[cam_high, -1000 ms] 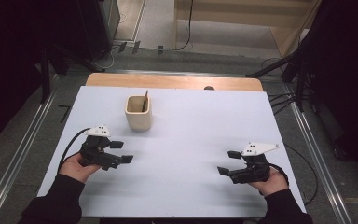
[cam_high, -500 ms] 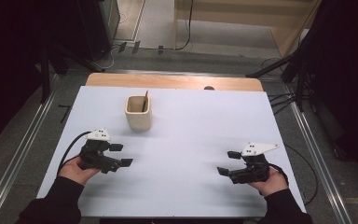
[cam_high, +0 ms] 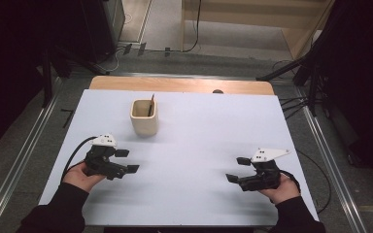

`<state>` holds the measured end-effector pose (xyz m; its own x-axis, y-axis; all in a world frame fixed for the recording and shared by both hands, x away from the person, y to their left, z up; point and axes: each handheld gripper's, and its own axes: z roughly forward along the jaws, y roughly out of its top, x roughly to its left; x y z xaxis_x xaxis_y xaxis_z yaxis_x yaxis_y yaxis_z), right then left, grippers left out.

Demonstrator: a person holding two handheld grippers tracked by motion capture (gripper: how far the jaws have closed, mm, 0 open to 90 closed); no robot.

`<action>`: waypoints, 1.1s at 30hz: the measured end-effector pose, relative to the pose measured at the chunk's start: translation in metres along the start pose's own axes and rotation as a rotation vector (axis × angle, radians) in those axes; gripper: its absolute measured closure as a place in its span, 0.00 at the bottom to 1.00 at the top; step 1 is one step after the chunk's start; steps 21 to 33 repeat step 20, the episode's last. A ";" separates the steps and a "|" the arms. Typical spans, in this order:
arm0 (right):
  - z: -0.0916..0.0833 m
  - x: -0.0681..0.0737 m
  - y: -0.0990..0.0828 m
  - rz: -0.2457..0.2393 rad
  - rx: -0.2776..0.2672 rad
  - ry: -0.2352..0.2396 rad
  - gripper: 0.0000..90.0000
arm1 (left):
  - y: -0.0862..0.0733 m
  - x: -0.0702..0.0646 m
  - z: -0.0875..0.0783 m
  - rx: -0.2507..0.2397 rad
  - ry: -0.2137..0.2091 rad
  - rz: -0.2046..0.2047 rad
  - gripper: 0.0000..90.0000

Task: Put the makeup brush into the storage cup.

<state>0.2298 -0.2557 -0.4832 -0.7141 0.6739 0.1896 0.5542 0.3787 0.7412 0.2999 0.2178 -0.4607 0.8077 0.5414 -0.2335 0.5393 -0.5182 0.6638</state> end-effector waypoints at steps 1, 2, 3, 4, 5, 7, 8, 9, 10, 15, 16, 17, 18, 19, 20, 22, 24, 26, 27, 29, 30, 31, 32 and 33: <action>0.000 0.000 0.000 0.000 0.001 0.000 0.27 | 0.000 0.000 0.000 -0.001 -0.001 0.000 0.28; 0.000 0.000 0.000 0.000 0.002 0.000 0.27 | 0.000 0.000 0.000 -0.002 -0.002 -0.001 0.28; 0.000 0.000 0.000 -0.001 0.002 0.000 0.27 | 0.000 0.001 0.000 -0.001 -0.001 -0.001 0.28; 0.000 0.000 0.000 -0.002 0.003 0.000 0.27 | 0.000 0.001 0.000 0.000 0.000 -0.001 0.28; 0.000 0.000 0.000 -0.001 0.003 0.000 0.27 | 0.000 0.001 0.000 0.001 0.000 0.001 0.28; 0.000 0.000 0.000 -0.001 0.004 0.000 0.27 | -0.001 0.001 0.000 0.003 -0.001 0.000 0.28; 0.000 0.000 0.000 0.001 0.004 0.000 0.27 | -0.001 0.001 0.001 0.008 0.000 -0.001 0.28; 0.001 0.000 0.000 0.002 0.005 -0.001 0.27 | -0.001 0.001 0.002 0.011 -0.003 -0.001 0.28; 0.001 0.000 0.000 0.000 0.006 -0.001 0.27 | -0.002 0.001 0.002 0.016 -0.002 0.000 0.28; 0.001 0.000 0.000 0.001 0.011 0.000 0.27 | -0.002 0.000 0.004 0.026 -0.005 0.007 0.28; 0.001 0.000 0.000 0.002 0.012 0.000 0.27 | -0.002 0.000 0.004 0.027 -0.004 0.007 0.28; 0.001 0.000 0.000 0.001 0.014 0.001 0.27 | -0.003 0.001 0.005 0.026 -0.005 0.005 0.27; 0.002 0.000 0.000 -0.001 0.015 0.001 0.27 | -0.003 0.002 0.005 0.029 -0.004 0.003 0.27; 0.002 0.000 0.000 0.001 0.018 0.003 0.27 | -0.004 0.003 0.006 0.033 -0.002 0.002 0.27; 0.003 0.000 0.000 -0.003 0.020 0.009 0.27 | -0.004 0.003 0.006 0.033 -0.002 0.002 0.26; 0.003 0.000 0.000 -0.003 0.020 0.009 0.27 | -0.004 0.003 0.006 0.033 -0.002 0.002 0.26; 0.003 0.000 0.000 -0.003 0.020 0.009 0.27 | -0.004 0.003 0.006 0.033 -0.002 0.002 0.26; 0.003 0.000 0.000 -0.003 0.020 0.009 0.27 | -0.004 0.003 0.006 0.033 -0.002 0.002 0.26; 0.003 0.000 0.000 -0.003 0.020 0.009 0.27 | -0.004 0.003 0.006 0.033 -0.002 0.002 0.26; 0.003 0.000 0.000 -0.003 0.020 0.009 0.27 | -0.004 0.003 0.006 0.033 -0.002 0.002 0.26; 0.003 0.000 0.000 -0.003 0.020 0.009 0.27 | -0.004 0.003 0.006 0.033 -0.002 0.002 0.26; 0.003 0.000 0.000 -0.003 0.020 0.009 0.27 | -0.004 0.003 0.006 0.033 -0.002 0.002 0.26; 0.003 0.000 0.000 -0.003 0.020 0.009 0.27 | -0.004 0.003 0.006 0.033 -0.002 0.002 0.26; 0.003 0.000 0.000 -0.003 0.020 0.009 0.27 | -0.004 0.003 0.006 0.033 -0.002 0.002 0.26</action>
